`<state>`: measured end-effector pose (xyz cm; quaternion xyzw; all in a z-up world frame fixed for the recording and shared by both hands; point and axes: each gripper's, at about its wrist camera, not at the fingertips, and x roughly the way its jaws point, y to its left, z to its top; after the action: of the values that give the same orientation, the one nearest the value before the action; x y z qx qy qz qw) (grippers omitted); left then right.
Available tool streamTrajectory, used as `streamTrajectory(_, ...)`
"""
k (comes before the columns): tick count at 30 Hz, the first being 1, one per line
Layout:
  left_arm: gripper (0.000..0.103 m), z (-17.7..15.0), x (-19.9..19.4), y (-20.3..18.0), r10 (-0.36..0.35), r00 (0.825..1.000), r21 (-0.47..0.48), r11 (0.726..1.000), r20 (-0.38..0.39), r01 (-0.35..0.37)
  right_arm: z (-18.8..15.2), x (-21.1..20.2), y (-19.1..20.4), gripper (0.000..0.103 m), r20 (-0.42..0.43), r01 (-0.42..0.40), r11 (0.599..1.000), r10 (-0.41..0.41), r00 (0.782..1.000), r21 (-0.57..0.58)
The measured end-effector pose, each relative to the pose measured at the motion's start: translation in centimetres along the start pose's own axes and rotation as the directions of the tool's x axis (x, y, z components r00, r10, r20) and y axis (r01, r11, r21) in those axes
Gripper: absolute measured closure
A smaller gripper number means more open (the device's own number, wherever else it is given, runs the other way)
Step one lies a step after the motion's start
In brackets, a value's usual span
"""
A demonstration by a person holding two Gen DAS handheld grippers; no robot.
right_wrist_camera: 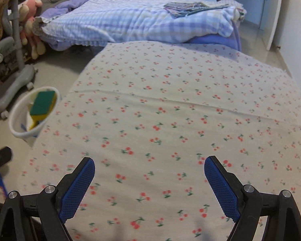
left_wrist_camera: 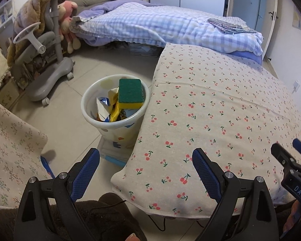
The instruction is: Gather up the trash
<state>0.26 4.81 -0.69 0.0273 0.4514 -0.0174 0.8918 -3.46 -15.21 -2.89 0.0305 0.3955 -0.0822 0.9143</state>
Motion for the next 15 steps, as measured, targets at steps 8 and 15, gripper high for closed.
streamTrajectory(8, 0.008, 0.02, -0.05, -0.11, -0.004, 1.0, -0.005, 1.0, 0.014, 0.004, -0.29, 0.26, -0.63, 0.011, -0.013, -0.007, 1.0, 0.007, 1.0, 0.021)
streamTrajectory(15, 0.008, -0.01, 0.02, -0.18, -0.004, 1.0, -0.003, 1.0, 0.013, 0.004, -0.13, -0.25, -0.17, 0.011, 0.014, -0.01, 1.0, 0.009, 1.0, 0.02)
